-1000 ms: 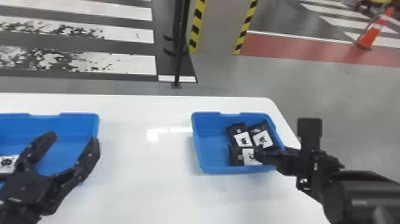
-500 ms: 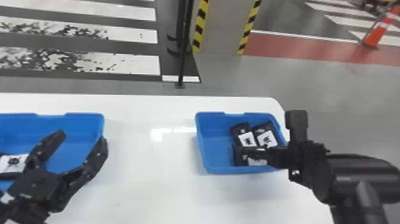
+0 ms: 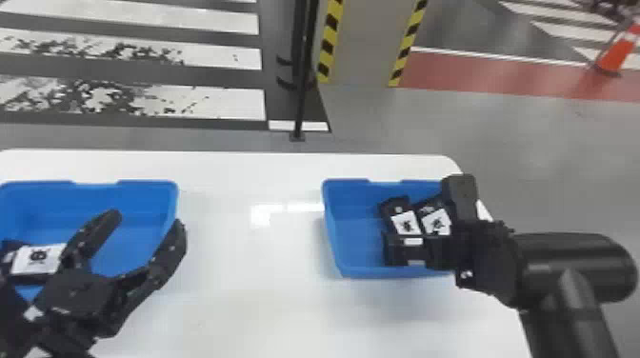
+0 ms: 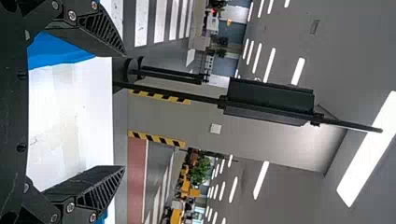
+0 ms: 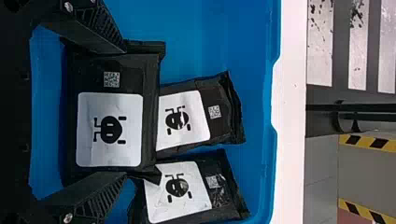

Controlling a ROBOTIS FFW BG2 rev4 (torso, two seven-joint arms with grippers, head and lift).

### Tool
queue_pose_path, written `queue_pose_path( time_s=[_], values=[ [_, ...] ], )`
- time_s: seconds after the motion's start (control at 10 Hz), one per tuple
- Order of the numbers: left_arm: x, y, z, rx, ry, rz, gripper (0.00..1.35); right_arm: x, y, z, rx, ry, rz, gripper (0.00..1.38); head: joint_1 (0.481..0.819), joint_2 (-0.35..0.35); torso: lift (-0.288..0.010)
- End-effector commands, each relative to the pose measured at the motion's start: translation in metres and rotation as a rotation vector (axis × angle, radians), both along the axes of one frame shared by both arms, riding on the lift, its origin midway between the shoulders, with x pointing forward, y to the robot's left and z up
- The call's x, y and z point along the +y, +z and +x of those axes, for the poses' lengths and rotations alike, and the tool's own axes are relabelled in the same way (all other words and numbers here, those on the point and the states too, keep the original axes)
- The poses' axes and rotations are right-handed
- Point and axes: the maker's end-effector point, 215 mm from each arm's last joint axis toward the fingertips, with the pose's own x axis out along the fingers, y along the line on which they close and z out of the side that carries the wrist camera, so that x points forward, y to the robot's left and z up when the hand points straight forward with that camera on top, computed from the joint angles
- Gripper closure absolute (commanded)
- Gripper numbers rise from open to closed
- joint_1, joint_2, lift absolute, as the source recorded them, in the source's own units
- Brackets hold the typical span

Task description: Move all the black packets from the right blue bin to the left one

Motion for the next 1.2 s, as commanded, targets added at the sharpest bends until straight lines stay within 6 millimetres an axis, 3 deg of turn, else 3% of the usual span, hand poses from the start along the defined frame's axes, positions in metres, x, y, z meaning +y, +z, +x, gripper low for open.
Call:
queue_pose_path(
  time_s=[0.0, 0.3, 0.4, 0.5, 0.6, 0.7, 0.9, 1.1],
  values=[
    [-0.002, 0.0, 0.0, 0.002, -0.004, 0.002, 0.18, 0.005, -0.003, 0.002, 0.024, 0.008, -0.002, 0.08, 0.695, -0.201, -0.14],
    [-0.002, -0.002, 0.0, 0.007, -0.007, 0.005, 0.18, 0.006, -0.014, 0.0, 0.074, 0.012, -0.001, 0.11, 0.695, -0.195, -0.14],
    [-0.002, -0.002, 0.0, 0.007, -0.007, 0.005, 0.18, 0.011, -0.02, -0.004, 0.119, 0.032, 0.004, 0.23, 0.695, -0.194, -0.14],
    [-0.003, -0.002, 0.0, 0.006, -0.008, 0.005, 0.18, 0.021, -0.024, 0.001, 0.142, 0.068, 0.03, 0.63, 0.695, -0.192, -0.14],
    [-0.002, -0.001, 0.0, 0.004, -0.006, 0.005, 0.18, 0.029, -0.028, -0.001, 0.143, 0.077, 0.062, 1.13, 0.695, -0.182, -0.14],
    [-0.001, -0.002, -0.001, 0.006, -0.006, 0.006, 0.18, 0.035, -0.019, 0.007, 0.064, 0.092, 0.07, 1.26, 0.695, -0.179, -0.14],
    [0.0, 0.0, 0.0, -0.001, -0.003, 0.007, 0.18, 0.022, -0.001, 0.02, -0.081, 0.041, 0.089, 1.28, 0.695, -0.165, -0.14],
    [0.0, 0.0, -0.001, -0.001, -0.002, 0.003, 0.18, 0.044, 0.02, 0.032, -0.211, 0.065, 0.187, 1.28, 0.695, -0.166, -0.14]
  ],
)
